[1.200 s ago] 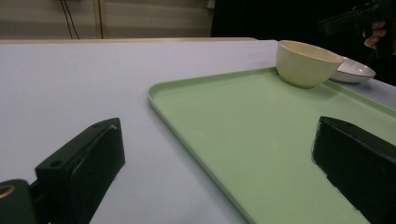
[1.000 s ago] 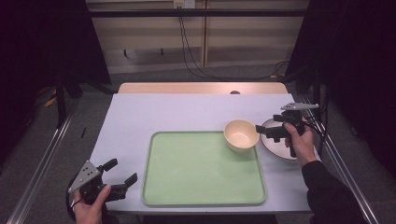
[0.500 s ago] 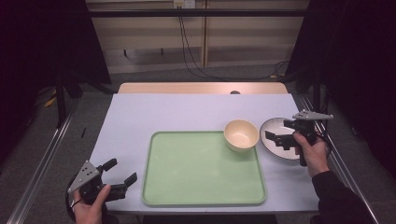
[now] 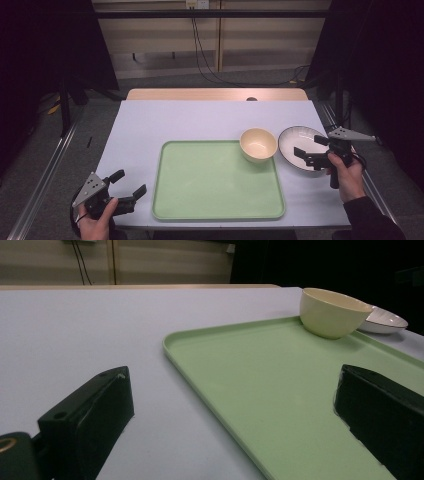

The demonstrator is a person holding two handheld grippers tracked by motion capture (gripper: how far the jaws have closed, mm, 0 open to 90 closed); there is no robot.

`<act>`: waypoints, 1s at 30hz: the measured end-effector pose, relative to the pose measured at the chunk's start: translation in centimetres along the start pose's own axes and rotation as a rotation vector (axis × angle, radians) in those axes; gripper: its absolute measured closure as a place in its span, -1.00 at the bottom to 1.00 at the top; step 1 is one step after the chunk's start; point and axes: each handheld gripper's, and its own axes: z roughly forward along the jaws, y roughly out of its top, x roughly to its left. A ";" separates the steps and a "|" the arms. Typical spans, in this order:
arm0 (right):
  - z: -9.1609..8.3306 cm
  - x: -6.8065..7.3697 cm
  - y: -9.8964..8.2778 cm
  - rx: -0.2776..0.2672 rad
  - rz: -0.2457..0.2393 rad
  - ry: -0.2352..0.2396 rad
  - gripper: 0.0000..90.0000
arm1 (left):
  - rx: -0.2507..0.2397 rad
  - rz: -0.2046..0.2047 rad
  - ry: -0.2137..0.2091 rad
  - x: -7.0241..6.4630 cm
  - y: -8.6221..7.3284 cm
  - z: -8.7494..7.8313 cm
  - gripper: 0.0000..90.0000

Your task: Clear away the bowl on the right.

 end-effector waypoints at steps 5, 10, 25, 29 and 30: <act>-0.6 0.3 -0.8 -0.005 0.002 0.003 -0.94 | -0.013 -0.010 0.006 0.0 0.0 -0.1 -0.94; -1.7 0.7 -1.6 -0.034 0.006 0.001 -0.94 | -0.015 -0.012 0.005 0.0 0.0 -0.1 -0.94; -4.0 1.0 -4.3 -0.038 0.012 0.008 -0.95 | -0.027 -0.014 0.023 -0.1 0.0 -0.2 -0.94; -4.4 1.1 -4.6 -0.047 0.010 0.011 -0.96 | -0.027 -0.009 0.031 -0.1 0.0 -0.3 -0.94; -4.6 1.2 -4.9 -0.049 0.005 0.011 -0.96 | -0.028 -0.009 0.023 -0.1 0.0 -0.4 -0.94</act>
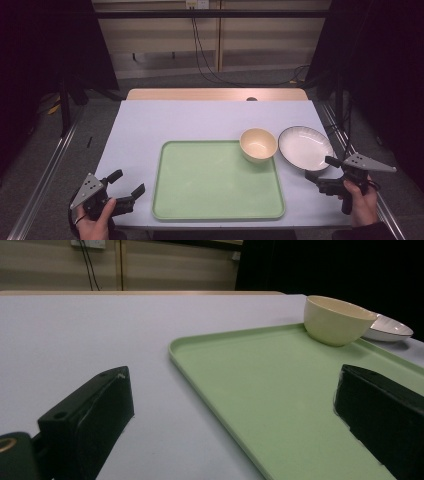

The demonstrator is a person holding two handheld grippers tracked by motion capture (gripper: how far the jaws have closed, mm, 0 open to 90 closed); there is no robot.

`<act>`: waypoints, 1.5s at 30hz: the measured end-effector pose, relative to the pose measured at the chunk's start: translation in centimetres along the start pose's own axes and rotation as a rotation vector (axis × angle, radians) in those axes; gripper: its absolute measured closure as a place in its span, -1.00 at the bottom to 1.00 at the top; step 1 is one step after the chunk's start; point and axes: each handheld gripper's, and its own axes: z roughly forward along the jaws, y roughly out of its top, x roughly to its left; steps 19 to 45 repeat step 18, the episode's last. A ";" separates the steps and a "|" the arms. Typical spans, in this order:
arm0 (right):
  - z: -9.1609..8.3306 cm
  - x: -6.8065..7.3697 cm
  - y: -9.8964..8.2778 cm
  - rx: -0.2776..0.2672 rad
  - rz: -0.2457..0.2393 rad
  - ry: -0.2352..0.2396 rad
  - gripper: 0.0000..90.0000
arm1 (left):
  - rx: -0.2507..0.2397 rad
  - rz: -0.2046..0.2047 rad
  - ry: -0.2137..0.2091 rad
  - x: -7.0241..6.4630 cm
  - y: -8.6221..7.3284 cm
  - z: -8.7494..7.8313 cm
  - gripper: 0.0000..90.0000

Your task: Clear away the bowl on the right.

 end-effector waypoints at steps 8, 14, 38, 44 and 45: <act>-0.2 0.5 -1.2 0.039 -0.051 0.018 -0.97 | -0.005 -0.011 0.007 0.0 0.0 0.0 -0.94; 0.3 0.4 -1.5 0.056 -0.062 0.057 -0.97 | -0.006 -0.022 0.009 0.1 0.0 0.0 -0.94; 0.4 0.4 -1.5 0.045 -0.056 0.058 -0.97 | -0.004 -0.023 0.010 0.1 0.0 0.0 -0.94; 0.4 0.4 -1.5 0.045 -0.056 0.058 -0.97 | -0.004 -0.023 0.010 0.1 0.0 0.0 -0.94; 0.4 0.4 -1.5 0.045 -0.056 0.058 -0.97 | -0.004 -0.023 0.010 0.1 0.0 0.0 -0.94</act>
